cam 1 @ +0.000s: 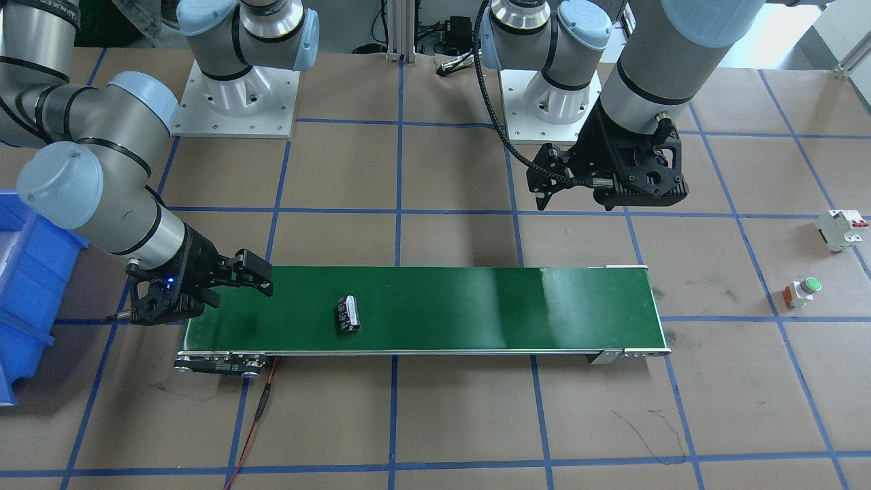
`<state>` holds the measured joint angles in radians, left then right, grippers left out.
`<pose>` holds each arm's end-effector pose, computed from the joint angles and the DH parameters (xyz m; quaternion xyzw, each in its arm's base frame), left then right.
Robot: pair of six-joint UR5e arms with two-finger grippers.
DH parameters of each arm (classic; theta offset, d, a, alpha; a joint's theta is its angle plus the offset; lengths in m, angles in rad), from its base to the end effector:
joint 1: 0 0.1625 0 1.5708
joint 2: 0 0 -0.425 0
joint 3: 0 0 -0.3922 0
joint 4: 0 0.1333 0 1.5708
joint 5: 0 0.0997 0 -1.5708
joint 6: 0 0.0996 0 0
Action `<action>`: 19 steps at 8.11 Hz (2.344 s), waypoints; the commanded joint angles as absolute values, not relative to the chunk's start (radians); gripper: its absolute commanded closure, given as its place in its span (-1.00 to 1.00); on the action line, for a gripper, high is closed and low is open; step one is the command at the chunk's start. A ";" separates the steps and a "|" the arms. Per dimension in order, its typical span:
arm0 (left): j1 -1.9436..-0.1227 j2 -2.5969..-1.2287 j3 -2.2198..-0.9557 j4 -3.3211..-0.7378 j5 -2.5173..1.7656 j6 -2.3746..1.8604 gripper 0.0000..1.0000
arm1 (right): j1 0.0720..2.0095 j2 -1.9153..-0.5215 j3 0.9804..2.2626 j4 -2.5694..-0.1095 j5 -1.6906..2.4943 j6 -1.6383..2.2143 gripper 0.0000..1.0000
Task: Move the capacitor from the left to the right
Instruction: 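Wait with the right gripper as the capacitor arrives, then grasp it, then lift the capacitor with the right gripper and move toward the blue bin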
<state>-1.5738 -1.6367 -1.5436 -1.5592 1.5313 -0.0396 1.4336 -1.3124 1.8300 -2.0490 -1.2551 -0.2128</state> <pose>-0.1388 -0.5164 0.4692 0.0186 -0.9995 -0.0140 0.0195 0.0881 -0.5627 0.2808 -0.0342 0.9868 -0.0082 0.1581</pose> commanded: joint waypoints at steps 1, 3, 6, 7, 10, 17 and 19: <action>-1.574 -1.632 -1.545 -1.562 1.537 -0.038 -0.94 | 1.434 -1.310 1.830 -2.077 -1.259 -0.258 -1.00; -1.574 -1.632 -1.545 -1.563 1.540 -0.038 -0.94 | 1.434 -1.304 1.835 -2.074 -1.249 -0.256 -1.00; -1.572 -1.635 -1.546 -1.563 1.540 -0.038 -0.94 | 1.434 -1.289 1.839 -2.074 -1.249 -0.255 -1.00; -1.572 -1.635 -1.546 -1.562 1.540 -0.038 -0.94 | 1.434 -1.289 1.839 -2.074 -1.247 -0.255 -1.00; -1.572 -1.640 -1.546 -1.562 1.542 -0.038 -0.94 | 1.434 -1.266 1.838 -2.080 -1.249 -0.255 -0.94; -1.572 -1.637 -1.546 -1.563 1.540 -0.038 -0.94 | 1.430 -1.249 1.832 -2.074 -1.284 -0.258 0.31; -1.572 -1.637 -1.546 -1.562 1.540 -0.038 -0.94 | 1.425 -1.249 1.825 -2.060 -1.305 -0.259 1.00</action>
